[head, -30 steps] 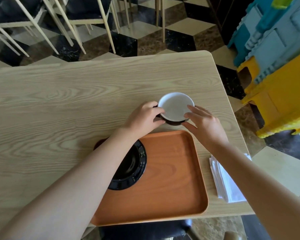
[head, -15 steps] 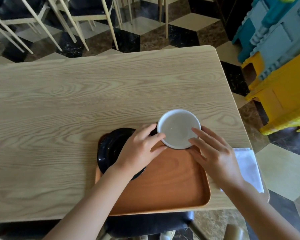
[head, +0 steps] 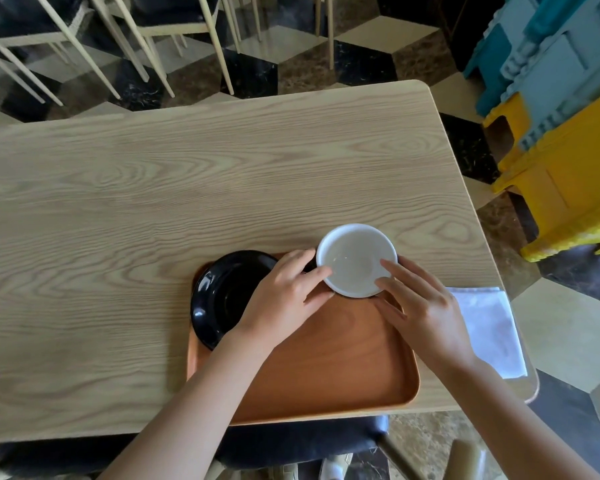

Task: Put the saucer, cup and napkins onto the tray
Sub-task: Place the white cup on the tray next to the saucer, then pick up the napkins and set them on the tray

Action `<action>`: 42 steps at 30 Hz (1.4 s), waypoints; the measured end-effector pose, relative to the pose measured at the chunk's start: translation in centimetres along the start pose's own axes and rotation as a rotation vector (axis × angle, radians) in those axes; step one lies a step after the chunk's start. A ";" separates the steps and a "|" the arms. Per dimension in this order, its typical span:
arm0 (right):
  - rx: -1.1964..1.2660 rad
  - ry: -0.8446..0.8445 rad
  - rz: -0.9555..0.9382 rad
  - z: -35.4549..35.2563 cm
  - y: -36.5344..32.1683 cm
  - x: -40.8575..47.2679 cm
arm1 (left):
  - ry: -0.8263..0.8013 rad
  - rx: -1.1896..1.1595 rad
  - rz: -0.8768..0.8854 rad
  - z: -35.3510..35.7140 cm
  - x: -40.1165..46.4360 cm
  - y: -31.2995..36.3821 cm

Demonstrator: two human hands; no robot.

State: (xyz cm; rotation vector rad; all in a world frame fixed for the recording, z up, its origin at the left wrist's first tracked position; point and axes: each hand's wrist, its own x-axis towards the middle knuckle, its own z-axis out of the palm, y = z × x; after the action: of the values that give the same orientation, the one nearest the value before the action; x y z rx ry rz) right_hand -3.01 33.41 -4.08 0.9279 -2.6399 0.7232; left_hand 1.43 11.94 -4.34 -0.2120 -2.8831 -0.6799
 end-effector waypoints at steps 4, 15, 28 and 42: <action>-0.011 -0.003 -0.015 0.1 0.2 0.2 | 0.006 0.021 0.015 0.0 0.1 -0.2; -0.060 -0.036 -0.043 -0.6 0.0 0.2 | -0.137 0.089 -0.024 -2.0 0.0 1.2; -0.171 -0.082 0.267 -5.2 3.6 -6.4 | -0.181 0.098 0.108 3.8 -2.8 13.6; -0.122 -0.253 0.602 -5.8 5.6 -9.9 | -0.448 0.260 0.144 7.9 -2.5 15.3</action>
State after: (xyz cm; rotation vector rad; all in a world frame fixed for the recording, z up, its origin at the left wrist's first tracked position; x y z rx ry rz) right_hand 1.36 45.33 -5.02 0.1832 -3.1816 0.5766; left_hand 5.49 28.85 -5.26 -0.5954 -3.2909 -0.2486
